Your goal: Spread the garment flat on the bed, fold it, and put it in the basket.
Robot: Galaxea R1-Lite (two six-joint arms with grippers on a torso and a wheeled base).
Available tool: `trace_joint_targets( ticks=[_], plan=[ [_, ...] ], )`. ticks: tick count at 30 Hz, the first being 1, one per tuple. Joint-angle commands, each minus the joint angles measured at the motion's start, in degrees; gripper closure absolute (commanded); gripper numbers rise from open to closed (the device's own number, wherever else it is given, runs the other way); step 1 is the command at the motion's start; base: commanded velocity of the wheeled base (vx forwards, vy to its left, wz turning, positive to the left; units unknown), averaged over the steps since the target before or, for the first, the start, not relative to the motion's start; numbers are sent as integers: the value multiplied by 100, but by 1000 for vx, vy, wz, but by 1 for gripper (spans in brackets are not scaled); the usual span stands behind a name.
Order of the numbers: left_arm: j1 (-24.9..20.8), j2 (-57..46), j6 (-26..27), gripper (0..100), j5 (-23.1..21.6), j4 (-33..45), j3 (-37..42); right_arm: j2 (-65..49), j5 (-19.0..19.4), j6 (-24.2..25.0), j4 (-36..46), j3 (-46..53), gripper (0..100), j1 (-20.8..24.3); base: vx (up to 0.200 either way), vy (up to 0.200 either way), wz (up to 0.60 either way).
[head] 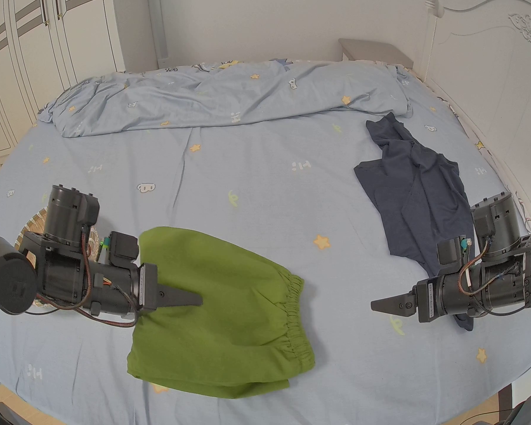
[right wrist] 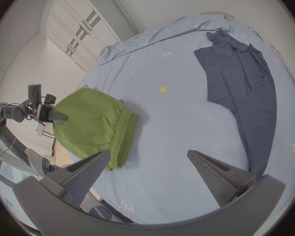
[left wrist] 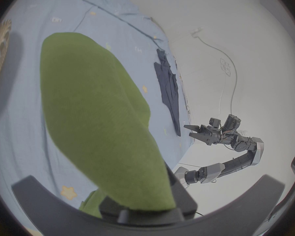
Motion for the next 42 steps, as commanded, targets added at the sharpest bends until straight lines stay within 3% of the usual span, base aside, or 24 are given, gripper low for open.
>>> trace_joint_targets(
  ticks=[1, 35, 42],
  plan=[
    [112, -316, 63, 100, -5, 60, -115, 8, 4, -3, 1, 3, 0, 11, 0, 200, 0],
    [-486, -298, 98, 100, 31, 332, -141, -1, -5, 6, 1, 11, 0, 90, 0, 200, 0],
    [-617, -562, 72, 100, 31, 332, -106, -9, -5, 129, -8, 3, 0, 64, 0, 0, 0]
  ],
)
